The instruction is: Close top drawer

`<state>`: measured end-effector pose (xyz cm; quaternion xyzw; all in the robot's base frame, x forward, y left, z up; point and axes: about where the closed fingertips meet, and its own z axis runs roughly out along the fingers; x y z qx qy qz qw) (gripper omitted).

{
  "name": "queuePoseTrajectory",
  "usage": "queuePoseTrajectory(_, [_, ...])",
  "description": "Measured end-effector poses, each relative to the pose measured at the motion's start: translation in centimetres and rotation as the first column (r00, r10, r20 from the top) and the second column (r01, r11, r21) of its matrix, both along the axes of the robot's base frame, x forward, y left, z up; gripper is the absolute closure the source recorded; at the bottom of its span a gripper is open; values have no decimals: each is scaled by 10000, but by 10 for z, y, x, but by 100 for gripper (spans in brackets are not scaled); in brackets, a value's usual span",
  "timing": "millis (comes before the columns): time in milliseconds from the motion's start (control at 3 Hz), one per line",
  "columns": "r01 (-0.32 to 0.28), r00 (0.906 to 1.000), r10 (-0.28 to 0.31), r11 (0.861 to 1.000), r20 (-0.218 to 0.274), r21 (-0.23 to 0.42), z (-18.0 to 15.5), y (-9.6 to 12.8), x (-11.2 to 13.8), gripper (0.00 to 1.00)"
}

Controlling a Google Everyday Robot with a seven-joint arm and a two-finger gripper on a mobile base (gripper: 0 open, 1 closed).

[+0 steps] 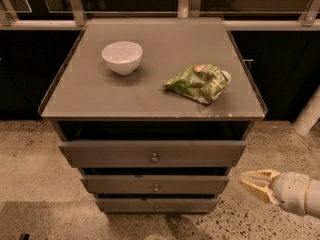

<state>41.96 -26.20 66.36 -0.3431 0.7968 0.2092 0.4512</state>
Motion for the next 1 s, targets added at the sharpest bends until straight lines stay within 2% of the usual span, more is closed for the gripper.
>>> queuePoseTrajectory(333, [-1,10000,1,10000,0,0,0,0,0,11])
queuePoseTrajectory(667, [-2,10000,2,10000,0,1,0,0,0,0])
queuePoseTrajectory(1000, [-2,10000,2,10000,0,1,0,0,0,0])
